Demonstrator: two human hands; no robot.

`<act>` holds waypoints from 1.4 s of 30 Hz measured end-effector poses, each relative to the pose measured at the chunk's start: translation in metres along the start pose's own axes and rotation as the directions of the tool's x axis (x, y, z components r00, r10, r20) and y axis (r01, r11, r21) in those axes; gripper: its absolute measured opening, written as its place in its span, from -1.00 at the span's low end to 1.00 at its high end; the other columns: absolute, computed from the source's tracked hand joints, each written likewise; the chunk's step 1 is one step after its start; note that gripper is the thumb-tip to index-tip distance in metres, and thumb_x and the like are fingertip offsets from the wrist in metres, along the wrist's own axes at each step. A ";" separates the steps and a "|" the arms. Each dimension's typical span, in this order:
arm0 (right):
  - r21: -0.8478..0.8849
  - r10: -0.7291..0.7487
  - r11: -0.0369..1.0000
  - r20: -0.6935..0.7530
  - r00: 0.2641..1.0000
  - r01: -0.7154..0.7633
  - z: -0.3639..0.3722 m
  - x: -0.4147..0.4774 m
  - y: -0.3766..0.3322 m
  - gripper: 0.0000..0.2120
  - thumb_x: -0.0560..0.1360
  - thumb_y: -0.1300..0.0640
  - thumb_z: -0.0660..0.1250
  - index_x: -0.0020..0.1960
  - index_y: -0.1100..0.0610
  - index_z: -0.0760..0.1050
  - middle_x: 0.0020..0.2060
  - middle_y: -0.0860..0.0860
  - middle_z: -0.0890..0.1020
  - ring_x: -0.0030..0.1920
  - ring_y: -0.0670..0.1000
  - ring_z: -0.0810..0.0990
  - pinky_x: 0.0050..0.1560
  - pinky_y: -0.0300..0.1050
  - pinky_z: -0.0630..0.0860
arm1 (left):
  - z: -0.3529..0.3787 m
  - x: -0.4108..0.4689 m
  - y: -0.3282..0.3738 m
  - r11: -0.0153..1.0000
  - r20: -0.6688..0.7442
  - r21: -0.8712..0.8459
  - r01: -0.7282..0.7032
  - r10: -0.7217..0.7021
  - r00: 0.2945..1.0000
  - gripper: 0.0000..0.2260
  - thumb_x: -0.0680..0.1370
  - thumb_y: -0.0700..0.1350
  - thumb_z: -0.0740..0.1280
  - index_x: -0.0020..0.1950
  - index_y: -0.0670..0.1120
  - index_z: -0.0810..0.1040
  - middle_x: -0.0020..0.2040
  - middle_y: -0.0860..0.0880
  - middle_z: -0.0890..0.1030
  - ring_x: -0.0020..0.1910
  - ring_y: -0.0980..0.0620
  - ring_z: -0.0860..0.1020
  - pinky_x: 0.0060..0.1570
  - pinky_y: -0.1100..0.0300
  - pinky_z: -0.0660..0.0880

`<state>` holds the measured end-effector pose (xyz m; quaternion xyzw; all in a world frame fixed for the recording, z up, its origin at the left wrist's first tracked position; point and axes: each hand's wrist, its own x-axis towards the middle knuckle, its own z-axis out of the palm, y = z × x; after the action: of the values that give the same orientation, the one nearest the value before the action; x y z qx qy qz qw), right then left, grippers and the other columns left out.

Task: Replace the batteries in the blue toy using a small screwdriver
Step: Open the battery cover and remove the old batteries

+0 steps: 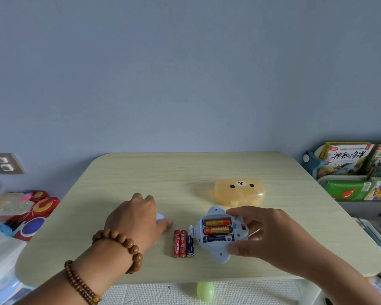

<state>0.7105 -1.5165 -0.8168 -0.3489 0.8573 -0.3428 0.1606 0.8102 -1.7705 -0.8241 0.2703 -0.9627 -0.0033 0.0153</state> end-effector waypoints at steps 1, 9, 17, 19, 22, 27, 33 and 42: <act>0.010 -0.002 1.000 0.011 1.000 0.002 -0.001 -0.001 0.000 -0.46 0.31 -0.06 0.62 0.23 -0.24 0.53 -0.10 -0.25 0.73 -0.06 -0.28 0.70 -0.02 -0.32 0.64 | 0.000 0.000 0.000 1.000 0.001 -0.003 0.001 -0.001 1.000 -0.47 0.48 0.39 0.24 0.13 -0.03 0.48 -0.03 0.01 0.43 -0.09 0.01 0.49 -0.19 0.18 0.48; -0.034 0.011 0.999 0.001 1.000 -0.010 -0.005 -0.003 0.001 -0.23 0.27 -0.15 0.63 0.41 -0.20 0.42 0.02 -0.19 0.68 -0.04 -0.28 0.67 -0.01 -0.28 0.65 | 0.002 0.000 -0.001 1.000 -0.003 0.008 -0.008 0.008 1.000 -0.47 0.51 0.40 0.18 0.13 -0.04 0.45 -0.02 0.00 0.44 -0.12 0.05 0.42 -0.22 0.22 0.42; -0.261 -0.111 0.965 -0.291 0.950 0.033 -0.052 0.022 -0.005 -0.47 0.41 -0.22 0.44 0.35 -0.18 0.49 0.09 -0.32 0.57 -0.03 -0.32 0.60 -0.01 -0.34 0.54 | -0.010 0.003 -0.011 1.000 -0.161 0.007 0.009 -0.008 0.987 -0.42 0.50 0.43 0.06 0.17 -0.02 0.44 0.11 0.00 0.51 0.12 -0.02 0.49 -0.13 0.08 0.56; -0.386 -0.106 0.923 -0.229 0.968 0.009 -0.059 0.047 0.008 -0.35 0.42 -0.17 0.49 0.47 -0.17 0.38 0.35 -0.21 0.49 0.29 -0.20 0.48 0.33 -0.11 0.46 | -0.013 0.004 -0.011 1.000 -0.233 -0.011 -0.011 0.008 0.973 -0.44 0.49 0.41 0.05 0.18 0.00 0.45 0.10 0.02 0.52 0.14 -0.01 0.48 -0.14 0.07 0.56; -0.446 0.019 0.895 -0.013 1.000 -0.023 -0.056 0.076 0.020 -0.15 0.36 -0.16 0.56 0.54 -0.21 0.24 0.52 -0.18 0.35 0.46 -0.08 0.33 0.41 -0.08 0.32 | -0.015 0.008 -0.009 0.986 -0.310 -0.128 -0.104 0.060 0.949 -0.49 0.48 0.36 0.13 0.20 0.00 0.47 0.10 0.05 0.55 0.15 0.01 0.48 -0.08 0.06 0.55; -0.456 0.032 0.889 0.010 0.999 -0.024 -0.054 0.092 0.019 -0.22 0.26 -0.22 0.60 0.43 -0.23 0.40 0.28 -0.22 0.59 0.15 -0.13 0.55 0.14 -0.13 0.51 | -0.012 0.021 0.002 0.817 -0.361 -0.447 -0.365 0.209 0.909 -0.55 0.44 0.27 0.36 0.22 0.06 0.47 0.12 0.17 0.54 0.08 0.20 0.52 0.07 0.17 0.54; -0.241 -0.248 0.944 -0.068 0.966 0.225 -0.060 0.078 -0.018 -0.27 0.22 -0.43 0.44 0.36 -0.29 0.45 0.08 -0.40 0.60 0.09 -0.33 0.58 0.12 -0.30 0.56 | -0.021 0.031 0.020 0.346 -0.112 -0.905 -0.246 0.365 0.924 -0.14 0.21 0.27 0.57 0.44 0.14 0.34 0.33 0.24 0.51 0.26 0.26 0.54 0.25 0.16 0.55; -0.186 -0.474 0.858 0.074 0.877 0.479 -0.060 0.078 -0.039 -0.31 0.31 -0.25 0.55 0.40 -0.20 0.47 0.13 -0.21 0.66 0.13 -0.14 0.65 0.07 -0.17 0.60 | -0.026 0.029 0.025 0.133 -0.132 -0.970 -0.203 0.410 0.902 -0.23 0.13 0.16 0.64 0.29 0.05 0.52 0.23 -0.03 0.65 0.21 -0.05 0.63 0.25 -0.15 0.53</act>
<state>0.6436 -1.5635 -0.7491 -0.5686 0.7721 -0.2801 0.0459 0.7739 -1.7644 -0.7970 -0.0047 -0.7748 -0.6240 0.1014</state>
